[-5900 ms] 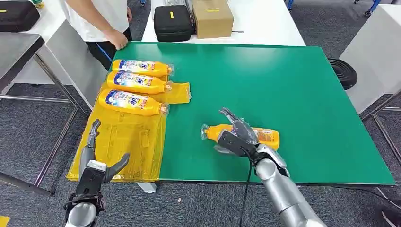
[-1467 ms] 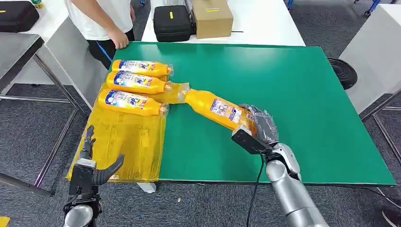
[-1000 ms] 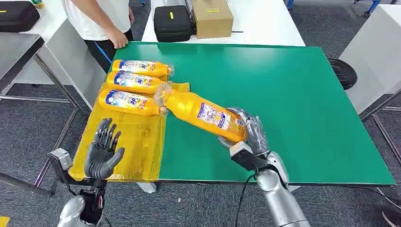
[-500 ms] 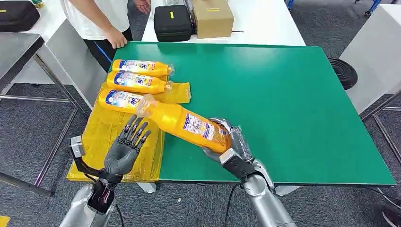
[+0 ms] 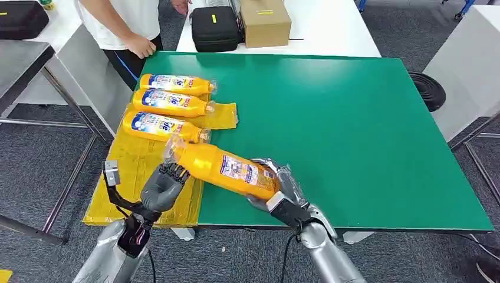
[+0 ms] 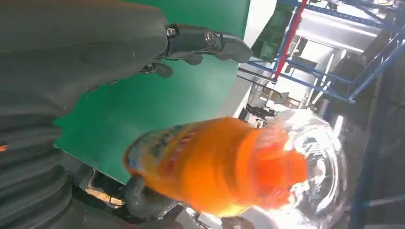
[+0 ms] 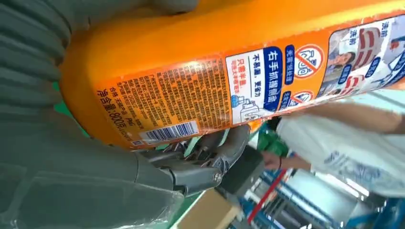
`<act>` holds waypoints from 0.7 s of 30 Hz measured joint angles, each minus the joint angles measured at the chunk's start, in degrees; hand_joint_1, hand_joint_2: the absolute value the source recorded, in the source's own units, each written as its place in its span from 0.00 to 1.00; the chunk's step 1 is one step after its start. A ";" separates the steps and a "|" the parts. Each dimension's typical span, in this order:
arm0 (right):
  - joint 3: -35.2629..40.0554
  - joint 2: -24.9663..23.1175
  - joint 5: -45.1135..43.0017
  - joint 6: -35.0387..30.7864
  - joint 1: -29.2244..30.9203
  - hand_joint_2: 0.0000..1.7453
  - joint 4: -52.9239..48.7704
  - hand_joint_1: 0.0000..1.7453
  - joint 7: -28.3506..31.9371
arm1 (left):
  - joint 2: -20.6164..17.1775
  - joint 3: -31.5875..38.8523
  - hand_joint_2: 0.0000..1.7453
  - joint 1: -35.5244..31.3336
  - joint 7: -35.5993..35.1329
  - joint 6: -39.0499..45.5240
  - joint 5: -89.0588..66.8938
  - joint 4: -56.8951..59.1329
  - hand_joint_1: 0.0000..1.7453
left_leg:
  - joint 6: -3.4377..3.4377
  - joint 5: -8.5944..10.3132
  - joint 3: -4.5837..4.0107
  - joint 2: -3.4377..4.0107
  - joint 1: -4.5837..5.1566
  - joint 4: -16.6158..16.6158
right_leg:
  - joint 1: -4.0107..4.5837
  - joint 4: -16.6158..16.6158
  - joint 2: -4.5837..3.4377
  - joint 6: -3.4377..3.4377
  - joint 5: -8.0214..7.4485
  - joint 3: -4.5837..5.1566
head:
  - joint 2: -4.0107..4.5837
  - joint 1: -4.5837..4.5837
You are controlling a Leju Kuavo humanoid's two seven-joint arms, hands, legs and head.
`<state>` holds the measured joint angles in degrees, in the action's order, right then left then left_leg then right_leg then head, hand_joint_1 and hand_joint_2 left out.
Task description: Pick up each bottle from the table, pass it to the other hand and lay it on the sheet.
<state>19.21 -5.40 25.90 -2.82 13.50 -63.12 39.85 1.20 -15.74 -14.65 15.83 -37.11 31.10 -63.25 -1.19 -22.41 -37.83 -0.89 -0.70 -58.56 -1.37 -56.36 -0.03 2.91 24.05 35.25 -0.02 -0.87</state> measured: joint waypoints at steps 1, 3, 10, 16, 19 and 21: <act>0.28 -0.11 0.04 0.15 0.13 1.00 0.37 1.00 0.00 | 0.02 -0.19 1.00 -0.26 0.22 0.02 -0.15 0.24 0.00 | 0.00 0.00 0.00 0.00 0.00 0.00 | 0.00 0.00 0.00 0.00 0.00 0.00 | 0.00 0.00; 0.85 -0.20 0.02 0.33 0.53 1.00 1.18 1.00 0.00 | 0.09 -0.74 1.00 -0.73 0.90 0.02 -0.72 0.66 0.00 | 0.00 0.00 0.00 0.00 0.00 0.00 | 0.00 0.00 0.00 0.00 0.00 0.00 | 0.00 0.00; 1.79 -0.39 -1.38 0.37 1.50 1.00 2.84 1.00 0.00 | 0.57 -1.88 1.00 -1.33 1.97 0.04 -1.90 1.14 0.00 | 0.00 0.00 0.00 0.00 0.00 0.00 | 0.00 0.00 0.00 0.00 0.00 0.00 | 0.00 0.02; 1.86 -0.39 -2.27 0.24 1.89 1.00 3.56 1.00 0.00 | 1.20 -2.71 1.00 -1.54 2.73 0.04 -2.95 1.14 0.00 | 0.00 0.00 0.00 0.00 0.00 0.00 | 0.00 0.00 0.00 0.00 0.00 0.00 | 0.00 0.00; 1.86 -0.39 -2.36 0.20 1.92 1.00 3.78 1.00 0.00 | 1.42 -2.84 1.00 -1.57 2.75 0.04 -2.99 1.14 0.00 | 0.00 0.00 0.00 0.00 0.00 0.00 | 0.00 0.00 0.00 0.00 0.00 0.00 | 0.00 0.00; 1.86 -0.39 -2.36 0.20 1.93 1.00 3.87 1.00 0.00 | 1.53 -2.88 1.00 -1.57 2.75 0.07 -2.99 1.14 0.00 | 0.00 0.00 0.00 0.00 0.00 0.00 | 0.00 0.00 0.00 0.00 0.00 0.00 | 0.00 0.00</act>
<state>21.07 -5.79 23.54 -2.62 15.43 -59.25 39.85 2.73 -18.62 -16.22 18.58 -37.05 28.11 -62.12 -1.19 -22.41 -37.83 -0.89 -0.70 -58.57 -1.37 -56.35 -0.03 2.92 24.05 35.26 -0.02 -0.87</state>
